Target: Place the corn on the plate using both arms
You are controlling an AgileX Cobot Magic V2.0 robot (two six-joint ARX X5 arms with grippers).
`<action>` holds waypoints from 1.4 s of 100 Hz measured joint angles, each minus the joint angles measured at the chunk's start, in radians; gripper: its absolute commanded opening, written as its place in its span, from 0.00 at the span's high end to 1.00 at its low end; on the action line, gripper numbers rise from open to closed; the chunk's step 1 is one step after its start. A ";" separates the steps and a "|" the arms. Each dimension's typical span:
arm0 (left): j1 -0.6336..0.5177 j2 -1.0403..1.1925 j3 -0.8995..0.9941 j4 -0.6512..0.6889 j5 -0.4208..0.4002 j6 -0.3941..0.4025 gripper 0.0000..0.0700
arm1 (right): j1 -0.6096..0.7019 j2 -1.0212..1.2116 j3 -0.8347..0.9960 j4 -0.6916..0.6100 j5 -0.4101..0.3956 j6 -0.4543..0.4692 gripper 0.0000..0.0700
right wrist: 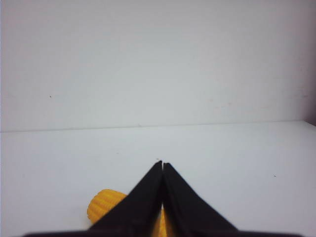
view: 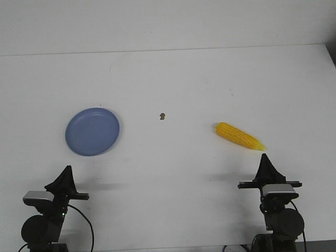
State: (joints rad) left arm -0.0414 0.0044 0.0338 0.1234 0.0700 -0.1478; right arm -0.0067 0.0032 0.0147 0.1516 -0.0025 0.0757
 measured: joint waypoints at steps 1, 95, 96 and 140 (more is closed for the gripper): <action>0.000 0.000 0.000 0.000 0.000 0.000 0.98 | 0.000 0.000 0.000 0.000 0.000 0.000 1.00; 0.000 0.001 0.032 -0.011 0.000 -0.001 0.98 | 0.000 0.000 0.009 0.140 0.000 0.026 1.00; 0.000 0.001 0.038 -0.013 0.000 -0.001 0.98 | 0.000 0.000 0.013 0.134 0.000 0.028 1.00; 0.000 0.283 0.543 -0.425 0.001 -0.031 0.98 | 0.000 0.191 0.471 -0.414 0.003 0.052 1.00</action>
State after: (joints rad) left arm -0.0414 0.2871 0.5770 -0.3012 0.0708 -0.1791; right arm -0.0067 0.1940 0.4854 -0.2619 0.0002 0.1276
